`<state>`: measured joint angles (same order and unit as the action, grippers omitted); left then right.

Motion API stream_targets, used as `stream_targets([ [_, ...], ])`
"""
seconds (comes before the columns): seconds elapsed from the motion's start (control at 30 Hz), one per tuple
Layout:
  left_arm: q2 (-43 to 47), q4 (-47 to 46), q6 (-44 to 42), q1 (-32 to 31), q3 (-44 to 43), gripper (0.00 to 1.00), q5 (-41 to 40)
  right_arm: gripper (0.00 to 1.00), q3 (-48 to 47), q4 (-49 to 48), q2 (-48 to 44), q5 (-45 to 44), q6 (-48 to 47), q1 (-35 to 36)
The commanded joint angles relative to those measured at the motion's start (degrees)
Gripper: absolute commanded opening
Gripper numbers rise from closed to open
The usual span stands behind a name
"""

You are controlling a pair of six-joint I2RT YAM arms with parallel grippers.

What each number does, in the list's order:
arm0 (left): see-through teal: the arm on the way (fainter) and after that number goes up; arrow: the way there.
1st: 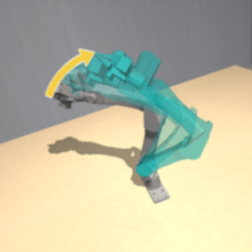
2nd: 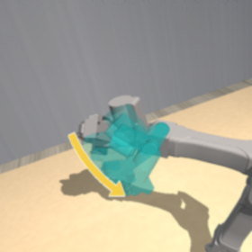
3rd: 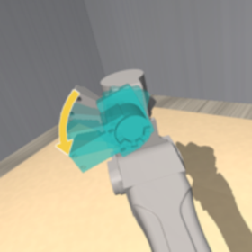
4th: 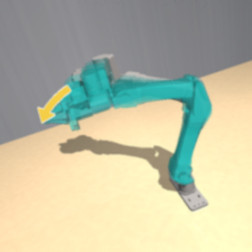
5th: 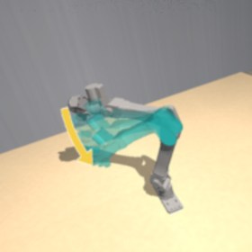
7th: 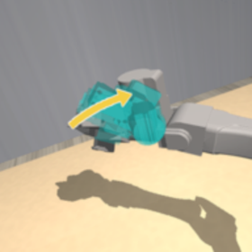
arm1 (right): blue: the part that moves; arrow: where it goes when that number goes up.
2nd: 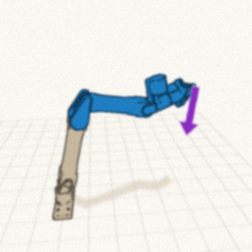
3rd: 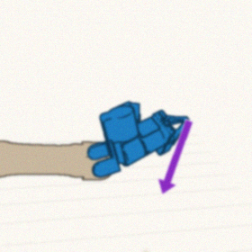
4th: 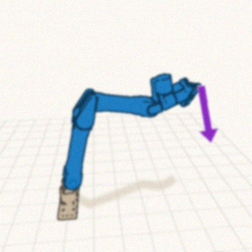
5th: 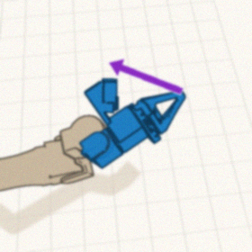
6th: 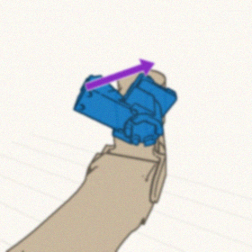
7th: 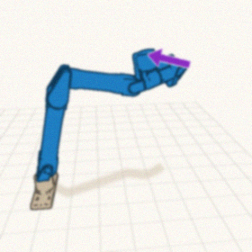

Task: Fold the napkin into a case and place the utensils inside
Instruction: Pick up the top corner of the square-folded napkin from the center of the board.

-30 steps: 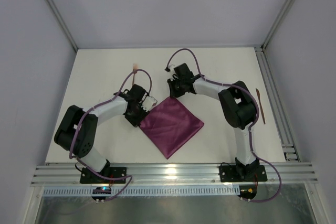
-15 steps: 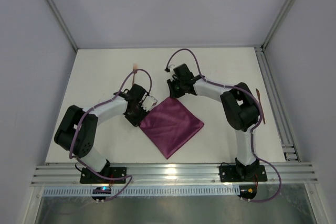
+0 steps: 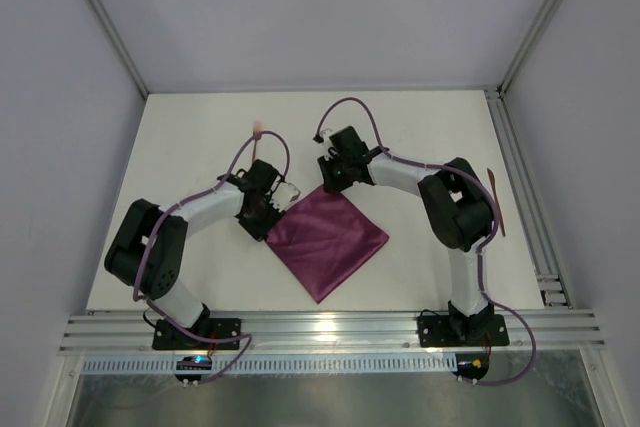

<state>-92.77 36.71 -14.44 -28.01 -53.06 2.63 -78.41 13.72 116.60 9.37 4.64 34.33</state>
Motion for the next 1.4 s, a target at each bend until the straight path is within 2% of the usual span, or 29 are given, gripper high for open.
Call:
stream_targets([
  [0.0,-0.1,-0.1,-0.9,0.1,-1.5,0.33,0.3,0.24,-1.0,-1.1,-1.8,0.0,-0.4,0.3],
  [0.13,-0.1,-0.1,-0.9,0.1,-1.5,0.33,0.4,0.15,-1.5,-1.4,-1.3,-1.6,-0.9,0.3],
  [0.17,0.0,0.1,-0.9,0.1,-1.6,0.33,0.3,0.07,-1.7,-1.3,-1.3,-1.6,-1.0,0.3],
  [0.2,0.0,0.2,-0.9,0.1,-1.6,0.33,0.3,0.04,-1.7,-1.2,-1.5,-1.6,-1.1,0.3],
  [0.87,3.2,2.0,-1.2,1.7,-2.4,0.34,0.9,0.03,2.8,0.8,-11.9,-2.2,-5.9,3.1],
  [1.13,4.3,2.6,-0.9,1.9,-2.3,0.34,0.9,0.04,1.4,2.2,-8.4,-1.6,-5.5,3.3],
  [1.37,4.6,2.6,-0.9,2.0,-2.2,0.34,1.1,0.04,9.4,-2.9,-15.5,-4.1,-7.2,7.2],
])
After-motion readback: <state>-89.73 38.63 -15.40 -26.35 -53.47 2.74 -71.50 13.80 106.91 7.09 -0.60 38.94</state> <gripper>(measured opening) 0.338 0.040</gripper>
